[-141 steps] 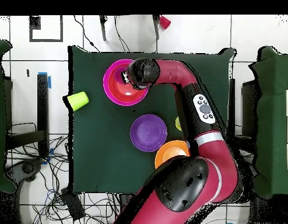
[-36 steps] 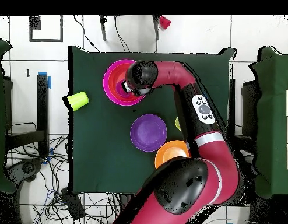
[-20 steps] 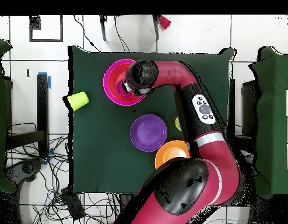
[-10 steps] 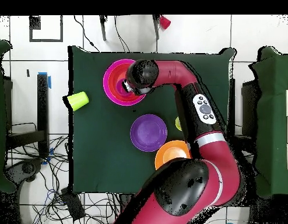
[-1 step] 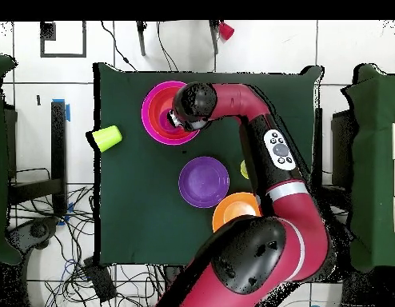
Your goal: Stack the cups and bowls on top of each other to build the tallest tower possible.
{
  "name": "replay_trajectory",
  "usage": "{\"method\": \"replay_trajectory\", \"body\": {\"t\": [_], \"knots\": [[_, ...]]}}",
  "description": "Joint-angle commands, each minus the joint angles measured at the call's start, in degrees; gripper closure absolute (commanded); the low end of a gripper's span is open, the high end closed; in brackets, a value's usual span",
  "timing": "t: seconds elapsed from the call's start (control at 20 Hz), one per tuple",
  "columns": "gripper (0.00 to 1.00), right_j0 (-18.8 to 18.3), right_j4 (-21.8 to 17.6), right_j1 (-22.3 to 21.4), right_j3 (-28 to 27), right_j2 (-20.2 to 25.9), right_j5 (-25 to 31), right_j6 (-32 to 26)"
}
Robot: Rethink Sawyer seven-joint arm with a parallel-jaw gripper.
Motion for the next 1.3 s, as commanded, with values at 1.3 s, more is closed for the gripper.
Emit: {"method": "replay_trajectory", "body": {"t": [1.3], "knots": [[1.0,-3.4,-1.2,-14.0,16.9,-2.1,-1.7,-4.0]]}}
